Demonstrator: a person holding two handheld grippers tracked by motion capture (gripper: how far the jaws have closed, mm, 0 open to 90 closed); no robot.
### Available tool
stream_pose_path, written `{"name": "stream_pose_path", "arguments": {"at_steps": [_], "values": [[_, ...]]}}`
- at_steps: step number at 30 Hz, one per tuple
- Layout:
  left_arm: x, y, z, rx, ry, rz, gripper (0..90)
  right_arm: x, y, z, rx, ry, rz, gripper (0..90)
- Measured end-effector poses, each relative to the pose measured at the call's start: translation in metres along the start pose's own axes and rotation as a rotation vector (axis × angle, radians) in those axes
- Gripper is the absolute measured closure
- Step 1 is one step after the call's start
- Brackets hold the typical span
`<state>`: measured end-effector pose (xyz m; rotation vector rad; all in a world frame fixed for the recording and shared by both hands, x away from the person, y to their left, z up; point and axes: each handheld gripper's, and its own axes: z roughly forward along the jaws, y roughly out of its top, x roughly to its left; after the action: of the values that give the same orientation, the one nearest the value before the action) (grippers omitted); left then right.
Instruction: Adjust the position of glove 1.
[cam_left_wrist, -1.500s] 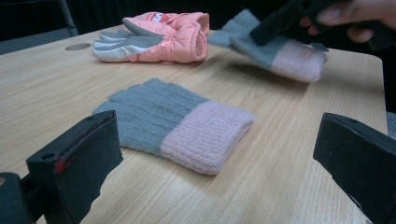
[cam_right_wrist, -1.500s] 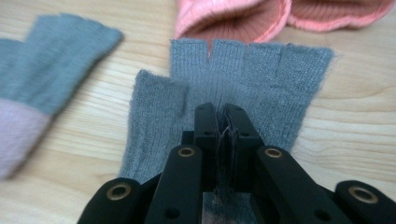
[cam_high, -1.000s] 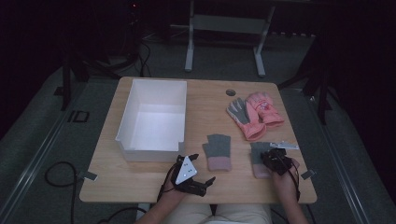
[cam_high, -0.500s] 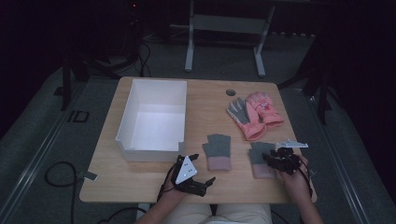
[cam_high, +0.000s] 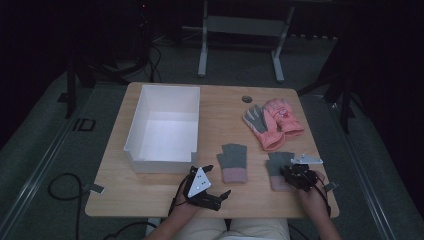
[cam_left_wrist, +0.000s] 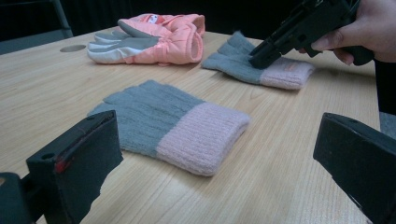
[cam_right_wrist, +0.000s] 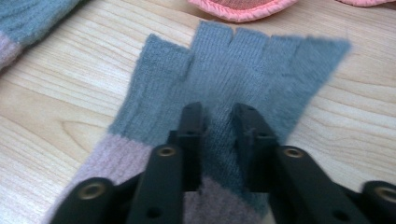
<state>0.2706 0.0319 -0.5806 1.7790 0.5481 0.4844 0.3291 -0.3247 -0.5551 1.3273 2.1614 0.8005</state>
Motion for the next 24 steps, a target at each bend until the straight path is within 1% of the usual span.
{"name": "stream_pose_path", "arguments": {"at_steps": [2,3,7,9,10,12,14,16,18,20,22,24], "values": [[-0.001,0.0,0.0,-0.001,0.009,0.004,0.5,0.005,-0.001,0.0,-0.002,-0.021,-0.007,79.7],[-0.001,0.0,0.0,-0.002,0.012,0.003,0.5,0.006,-0.001,0.0,-0.002,-0.026,-0.003,80.6],[-0.001,0.0,-0.001,-0.007,0.012,0.002,0.5,0.003,0.002,-0.003,0.003,-0.018,0.053,84.6],[-0.001,0.0,-0.001,-0.008,0.011,0.002,0.5,0.007,0.004,-0.007,0.002,-0.033,0.052,84.8],[-0.001,0.0,-0.001,-0.01,0.013,0.001,0.5,0.009,0.006,-0.01,-0.003,-0.032,0.047,84.8],[-0.001,-0.001,-0.001,-0.014,0.024,0.0,0.5,0.013,0.01,-0.016,-0.019,-0.028,0.054,84.9],[-0.001,-0.001,-0.002,-0.014,0.023,0.003,0.5,0.016,0.017,-0.024,-0.047,-0.018,0.063,84.9],[-0.001,-0.001,-0.002,-0.015,0.022,0.003,0.5,0.019,0.026,-0.031,-0.086,-0.018,0.068,84.9],[-0.001,-0.001,-0.002,-0.016,0.017,0.001,0.5,0.025,0.036,-0.037,-0.113,-0.018,0.058,84.9],[0.0,-0.001,-0.002,-0.017,0.015,-0.002,0.5,0.03,0.047,-0.041,-0.135,-0.006,0.065,84.9],[0.0,-0.001,-0.002,-0.02,0.02,-0.005,0.5,0.037,0.059,-0.044,-0.153,0.002,0.058,84.9],[0.0,-0.001,-0.002,-0.018,0.018,-0.002,0.4,0.044,0.068,-0.043,-0.158,0.015,0.054,84.9]]}}
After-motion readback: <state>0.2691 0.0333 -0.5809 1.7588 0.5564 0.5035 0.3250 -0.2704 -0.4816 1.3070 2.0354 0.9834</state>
